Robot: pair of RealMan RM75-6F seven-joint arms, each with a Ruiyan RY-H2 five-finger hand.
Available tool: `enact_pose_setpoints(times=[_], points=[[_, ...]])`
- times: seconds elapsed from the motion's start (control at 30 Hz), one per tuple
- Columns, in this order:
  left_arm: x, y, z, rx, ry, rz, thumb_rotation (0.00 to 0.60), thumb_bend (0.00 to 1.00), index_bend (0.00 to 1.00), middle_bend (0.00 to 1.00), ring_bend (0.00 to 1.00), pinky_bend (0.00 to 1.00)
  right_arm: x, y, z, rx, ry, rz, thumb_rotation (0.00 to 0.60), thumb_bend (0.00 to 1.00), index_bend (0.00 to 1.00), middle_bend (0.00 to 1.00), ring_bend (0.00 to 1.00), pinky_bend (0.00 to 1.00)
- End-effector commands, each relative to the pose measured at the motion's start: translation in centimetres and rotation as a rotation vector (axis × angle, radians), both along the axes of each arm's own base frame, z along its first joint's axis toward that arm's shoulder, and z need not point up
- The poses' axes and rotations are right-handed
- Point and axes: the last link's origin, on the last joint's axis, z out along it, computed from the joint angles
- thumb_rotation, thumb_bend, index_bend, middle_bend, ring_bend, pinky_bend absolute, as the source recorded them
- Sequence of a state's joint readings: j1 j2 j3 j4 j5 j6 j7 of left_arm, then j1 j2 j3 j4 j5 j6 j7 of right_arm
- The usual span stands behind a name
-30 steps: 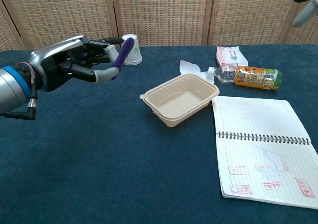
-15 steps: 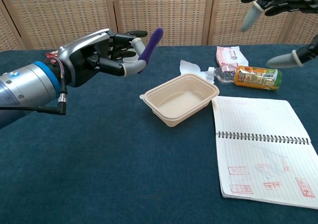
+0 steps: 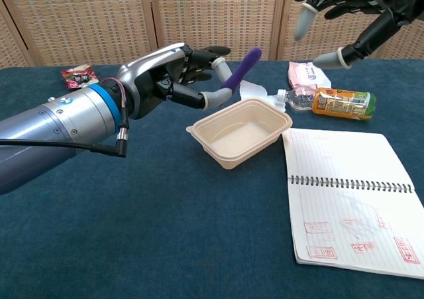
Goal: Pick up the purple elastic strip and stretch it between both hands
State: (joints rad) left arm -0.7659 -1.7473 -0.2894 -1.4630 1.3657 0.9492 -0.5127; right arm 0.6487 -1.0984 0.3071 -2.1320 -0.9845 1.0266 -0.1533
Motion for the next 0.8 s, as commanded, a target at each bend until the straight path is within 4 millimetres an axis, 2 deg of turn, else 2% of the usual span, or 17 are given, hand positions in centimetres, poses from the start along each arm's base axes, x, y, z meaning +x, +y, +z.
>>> enact_pose_setpoints(times=[0.03,0.37,0.8], points=[[0.2,-0.2,-0.3,-0.007,-0.004,0.002,0.6,0.64,0.73,0.0,0.0,0.0,1.0,-0.2,-0.4,0.034,0.015,0.004,0.6,0.43,0.46,0.0,0.0,0.0],[1.2,-0.4,-0.7,-0.003,-0.016,-0.003,0.6,0.65,0.73,0.0,0.0,0.0,2.8,-0.4,-0.7,0.058,0.059,0.016,0.6,0.46,0.5,0.0,0.0,0.0],[1.2,-0.8,-1.2,-0.012,-0.012,0.001,0.6,0.65,0.73,0.0,0.0,0.0,3.4,-0.5,-1.2,0.077,0.06,0.016,0.6,0.48,0.53,0.0,0.0,0.0]])
